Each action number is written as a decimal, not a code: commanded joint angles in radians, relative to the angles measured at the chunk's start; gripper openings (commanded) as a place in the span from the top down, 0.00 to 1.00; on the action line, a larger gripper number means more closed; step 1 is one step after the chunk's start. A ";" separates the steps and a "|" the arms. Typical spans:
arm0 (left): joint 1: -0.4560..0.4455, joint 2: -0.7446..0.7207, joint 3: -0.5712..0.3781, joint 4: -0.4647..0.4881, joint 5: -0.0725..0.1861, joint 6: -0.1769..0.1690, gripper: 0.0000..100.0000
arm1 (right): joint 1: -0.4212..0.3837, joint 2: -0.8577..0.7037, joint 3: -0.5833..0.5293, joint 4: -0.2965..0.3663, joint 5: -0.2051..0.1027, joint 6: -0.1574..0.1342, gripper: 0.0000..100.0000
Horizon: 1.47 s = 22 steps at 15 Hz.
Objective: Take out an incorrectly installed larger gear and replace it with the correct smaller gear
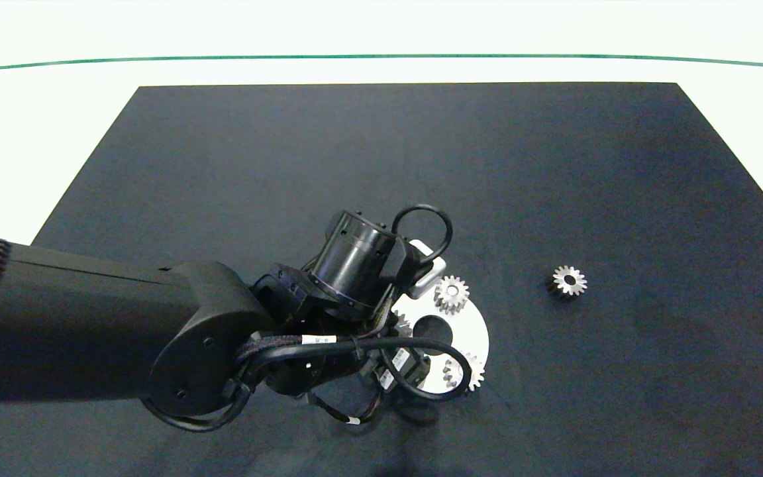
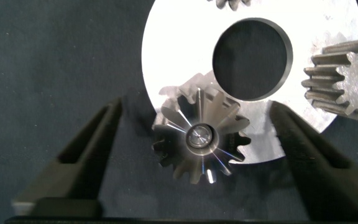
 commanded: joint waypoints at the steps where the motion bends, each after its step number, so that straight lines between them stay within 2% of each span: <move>1: 0.001 0.003 0.007 0.001 0.003 0.002 0.00 | 0.001 -0.002 0.000 0.003 0.000 -0.001 0.00; 22: 0.006 0.025 0.014 0.001 0.003 -0.006 0.41 | 0.001 -0.001 -0.008 0.003 0.000 -0.002 0.00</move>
